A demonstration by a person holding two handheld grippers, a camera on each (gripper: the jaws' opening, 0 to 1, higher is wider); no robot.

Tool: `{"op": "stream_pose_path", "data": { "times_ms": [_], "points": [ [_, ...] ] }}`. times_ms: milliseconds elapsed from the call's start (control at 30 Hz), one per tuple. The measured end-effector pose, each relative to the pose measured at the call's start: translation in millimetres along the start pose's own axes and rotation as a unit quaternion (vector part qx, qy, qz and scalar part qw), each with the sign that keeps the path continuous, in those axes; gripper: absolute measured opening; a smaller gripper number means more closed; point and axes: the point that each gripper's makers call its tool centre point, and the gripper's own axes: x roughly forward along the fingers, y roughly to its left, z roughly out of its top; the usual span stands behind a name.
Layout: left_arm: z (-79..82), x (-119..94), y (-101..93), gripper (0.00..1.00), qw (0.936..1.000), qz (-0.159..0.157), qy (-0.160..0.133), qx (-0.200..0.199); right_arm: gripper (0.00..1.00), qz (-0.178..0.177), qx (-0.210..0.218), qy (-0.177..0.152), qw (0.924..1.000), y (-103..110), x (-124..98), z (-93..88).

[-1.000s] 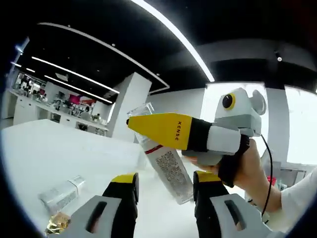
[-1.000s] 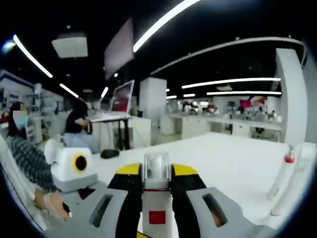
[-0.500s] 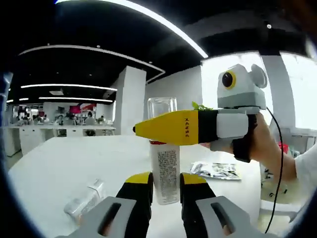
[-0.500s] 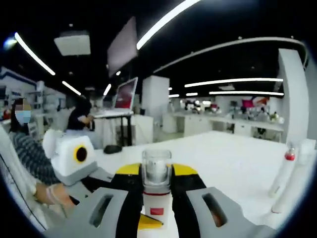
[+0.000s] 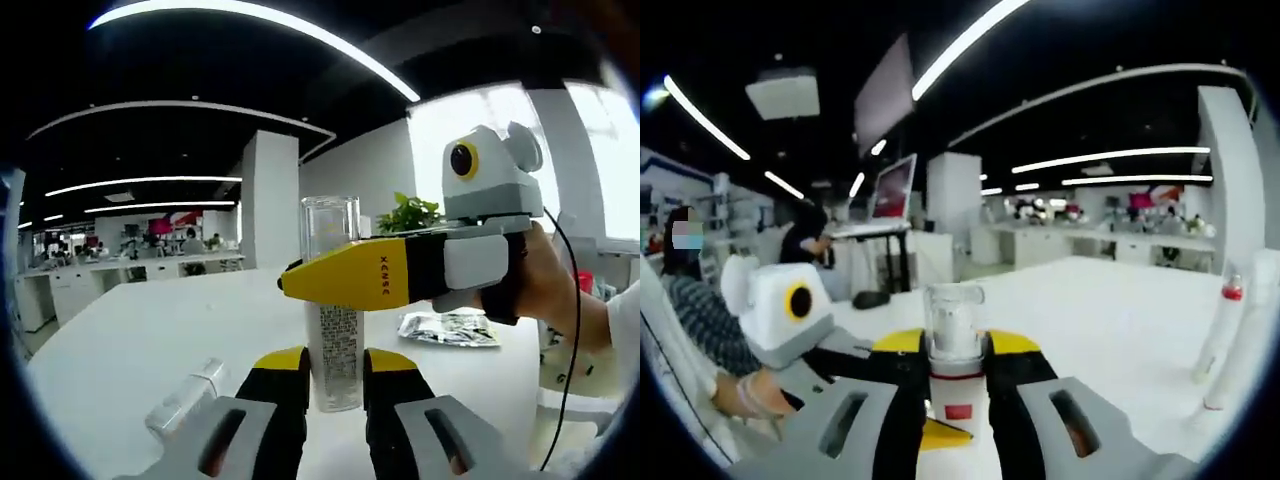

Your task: Arrange the skincare products in the storage area until every visible bottle or jar stands upright without overlapping.

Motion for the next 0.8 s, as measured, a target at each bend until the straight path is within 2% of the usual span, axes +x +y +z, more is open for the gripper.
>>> {"op": "stream_pose_path", "data": {
  "times_ms": [333,567,633,700,800],
  "points": [
    [-1.3,-3.5,2.0,0.2,1.0,-0.001,-0.002,-0.007,0.2,-0.005,0.008,0.001,1.0,0.9,3.6,-4.6],
    [0.8,-5.2,0.7,0.22,0.9996,-0.003,-0.027,-0.006,0.2,-0.014,-0.005,0.003,0.9999,2.7,3.1,-2.6],
    [0.4,-4.9,3.1,0.26,0.9996,0.001,-0.028,-0.011,0.2,-0.012,0.002,0.002,0.9999,1.2,2.8,-2.6],
    [0.0,-4.8,4.9,0.35,0.9995,0.005,-0.028,-0.01,0.2,-0.015,0.011,-0.003,0.9998,-1.1,2.2,-1.8],
    [-4.5,-4.9,7.2,0.37,0.9997,0.007,-0.02,-0.015,0.2,-0.028,0.012,-0.016,0.9994,-9.6,0.3,1.5]
  ]
}}
